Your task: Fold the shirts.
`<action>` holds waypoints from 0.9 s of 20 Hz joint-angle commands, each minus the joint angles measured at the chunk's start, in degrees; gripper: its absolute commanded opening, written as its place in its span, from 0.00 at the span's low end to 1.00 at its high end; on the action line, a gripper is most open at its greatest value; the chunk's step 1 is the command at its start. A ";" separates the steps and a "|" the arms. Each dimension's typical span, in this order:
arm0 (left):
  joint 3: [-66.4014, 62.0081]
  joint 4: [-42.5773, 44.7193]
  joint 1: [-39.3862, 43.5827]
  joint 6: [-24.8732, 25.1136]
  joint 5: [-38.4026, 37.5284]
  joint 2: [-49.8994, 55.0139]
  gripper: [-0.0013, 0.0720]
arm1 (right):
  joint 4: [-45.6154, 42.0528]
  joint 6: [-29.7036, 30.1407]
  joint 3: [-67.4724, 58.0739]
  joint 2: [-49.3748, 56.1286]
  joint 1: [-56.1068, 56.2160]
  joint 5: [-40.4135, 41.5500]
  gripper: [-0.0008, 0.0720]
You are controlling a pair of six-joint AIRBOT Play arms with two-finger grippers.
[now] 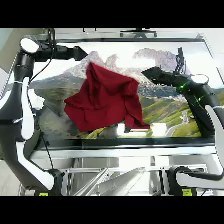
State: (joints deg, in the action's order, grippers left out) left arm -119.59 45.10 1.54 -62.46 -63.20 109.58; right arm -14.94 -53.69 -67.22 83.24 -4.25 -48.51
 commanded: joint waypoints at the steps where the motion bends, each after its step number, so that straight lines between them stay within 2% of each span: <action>1: 3.89 -0.04 -6.47 -4.28 -0.70 1.38 0.99 | -1.40 2.93 -3.65 4.59 -7.04 -3.39 0.55; 2: 7.28 0.00 -8.98 -4.87 -2.80 -1.14 0.99 | -2.80 2.91 -3.89 3.80 -8.94 -5.84 0.59; 3: 9.66 0.02 -11.06 -5.77 -5.73 -3.15 0.99 | -5.75 2.78 -3.89 3.06 -10.32 -8.50 0.75; 6: 17.92 0.90 -15.15 -8.33 -16.61 -8.98 0.99 | -20.15 -1.90 -3.39 2.86 -9.68 -16.39 0.76; 8: 26.49 6.25 -15.74 -10.49 -22.49 -13.33 0.99 | -28.48 -4.61 -1.77 3.04 -6.60 -17.84 0.78; 9: 31.76 9.84 -15.65 -11.28 -23.28 -15.93 0.98 | -30.86 -5.38 -0.79 3.04 -4.92 -17.97 0.91; 12: 46.66 15.52 -15.82 -11.19 -19.93 -23.08 0.96 | -32.87 -5.29 1.31 3.56 0.44 -17.62 0.91; 16: 59.17 14.03 -15.69 -10.36 -9.77 -27.15 0.96 | -32.85 -6.56 1.36 6.43 5.05 -15.04 0.91; 18: 61.37 9.11 -13.97 -7.56 -6.95 -25.68 0.96 | -32.83 -6.86 1.36 7.98 6.03 -14.69 0.91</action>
State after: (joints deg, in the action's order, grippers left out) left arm -64.12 57.63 -13.63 -72.40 -75.48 84.49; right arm -46.65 -59.48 -66.08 89.34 -0.49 -64.16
